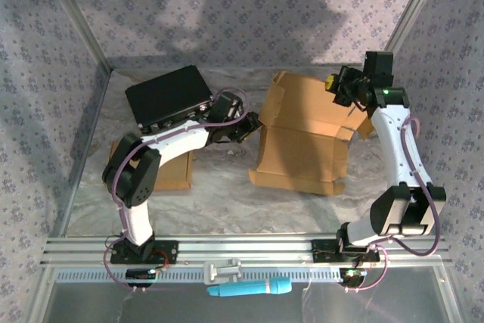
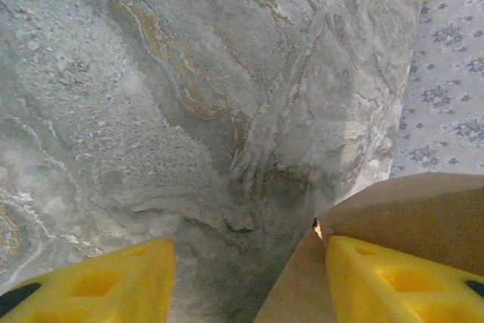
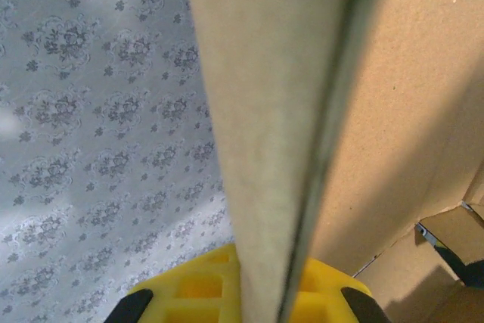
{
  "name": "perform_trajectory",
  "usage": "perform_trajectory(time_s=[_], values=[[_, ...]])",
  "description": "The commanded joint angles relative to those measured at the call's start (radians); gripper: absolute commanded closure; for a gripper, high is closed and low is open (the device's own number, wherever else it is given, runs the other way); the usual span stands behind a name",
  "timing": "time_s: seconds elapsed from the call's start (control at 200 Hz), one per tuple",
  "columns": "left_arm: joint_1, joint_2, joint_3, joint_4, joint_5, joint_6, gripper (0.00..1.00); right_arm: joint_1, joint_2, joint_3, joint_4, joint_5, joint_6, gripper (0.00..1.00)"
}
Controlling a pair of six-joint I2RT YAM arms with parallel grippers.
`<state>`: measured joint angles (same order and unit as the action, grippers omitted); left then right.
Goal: Fold the paper box
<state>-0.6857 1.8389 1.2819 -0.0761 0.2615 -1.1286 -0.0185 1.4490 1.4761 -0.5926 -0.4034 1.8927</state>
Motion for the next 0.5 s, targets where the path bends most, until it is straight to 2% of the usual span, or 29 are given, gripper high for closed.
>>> perform_trajectory(time_s=[0.0,0.17,0.325,0.375,0.5], values=[[-0.021,-0.053,0.020,0.068,-0.006,0.073,0.43,0.036,-0.006,-0.026,-0.022,-0.066,0.021,1.00],[0.006,-0.096,-0.030,0.022,-0.016,0.060,0.40,0.033,-0.012,-0.051,-0.018,-0.056,-0.016,1.00],[0.061,-0.161,-0.048,-0.265,-0.050,0.071,0.39,0.044,0.002,-0.059,-0.013,-0.027,-0.100,1.00],[0.076,-0.195,-0.070,-0.334,-0.067,0.091,0.39,0.052,0.020,-0.065,0.039,-0.026,-0.137,1.00],[0.118,-0.287,-0.122,-0.463,-0.090,0.153,0.38,0.076,0.101,-0.024,0.023,-0.044,-0.268,1.00]])
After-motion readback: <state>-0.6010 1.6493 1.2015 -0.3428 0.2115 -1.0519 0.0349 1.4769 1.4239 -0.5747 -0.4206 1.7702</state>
